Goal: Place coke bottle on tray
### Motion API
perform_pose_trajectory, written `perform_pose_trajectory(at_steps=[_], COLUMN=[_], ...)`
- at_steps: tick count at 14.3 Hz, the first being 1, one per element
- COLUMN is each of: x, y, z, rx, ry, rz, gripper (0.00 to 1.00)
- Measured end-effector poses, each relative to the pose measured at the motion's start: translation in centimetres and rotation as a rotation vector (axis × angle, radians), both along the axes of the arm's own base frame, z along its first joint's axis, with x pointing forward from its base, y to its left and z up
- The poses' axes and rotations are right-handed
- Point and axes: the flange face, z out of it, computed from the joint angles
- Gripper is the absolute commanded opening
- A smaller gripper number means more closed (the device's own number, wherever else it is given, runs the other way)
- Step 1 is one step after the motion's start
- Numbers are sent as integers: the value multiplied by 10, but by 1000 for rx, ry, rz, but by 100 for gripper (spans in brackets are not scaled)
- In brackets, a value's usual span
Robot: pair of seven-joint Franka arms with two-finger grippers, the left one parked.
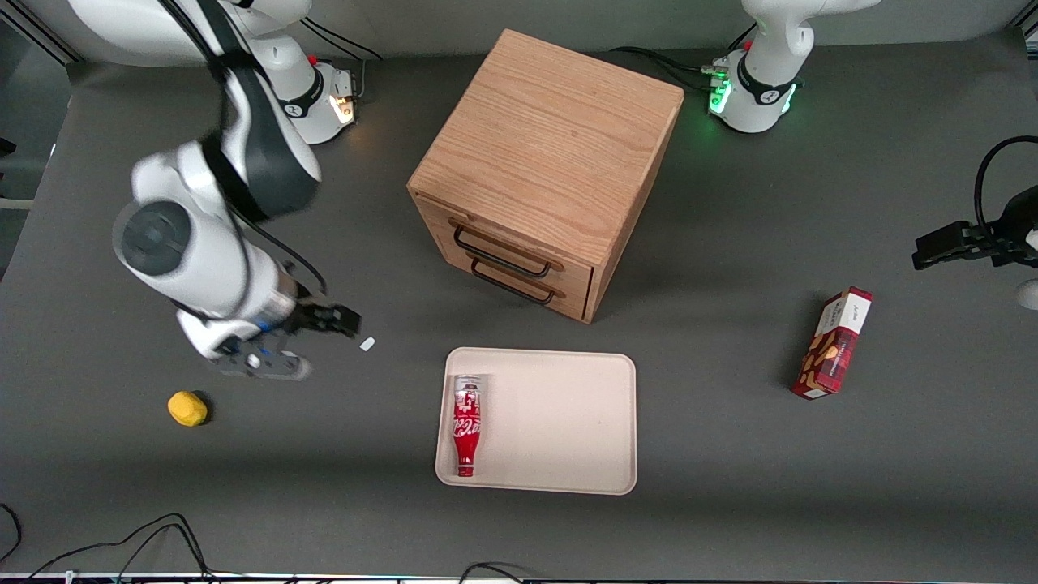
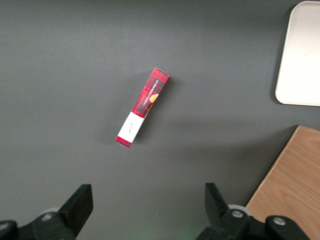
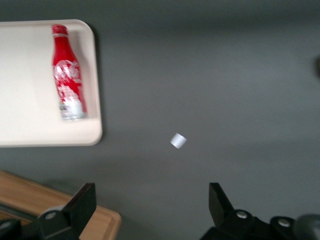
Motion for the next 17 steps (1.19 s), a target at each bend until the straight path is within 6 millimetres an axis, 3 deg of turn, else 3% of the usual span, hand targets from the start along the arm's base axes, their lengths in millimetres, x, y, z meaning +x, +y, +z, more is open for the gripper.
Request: perform_pose_trajectory(at_steps=[3, 6, 9, 12, 17], x=[-42, -58, -64, -65, -65], y=[-63, -112, -146, -150, -138], z=[44, 79, 111, 133, 138], rx=[-7, -5, 3, 4, 3], ry=[27, 54, 95, 70, 59], rz=[16, 42, 84, 83, 89], gripper=[100, 100, 100, 100, 100])
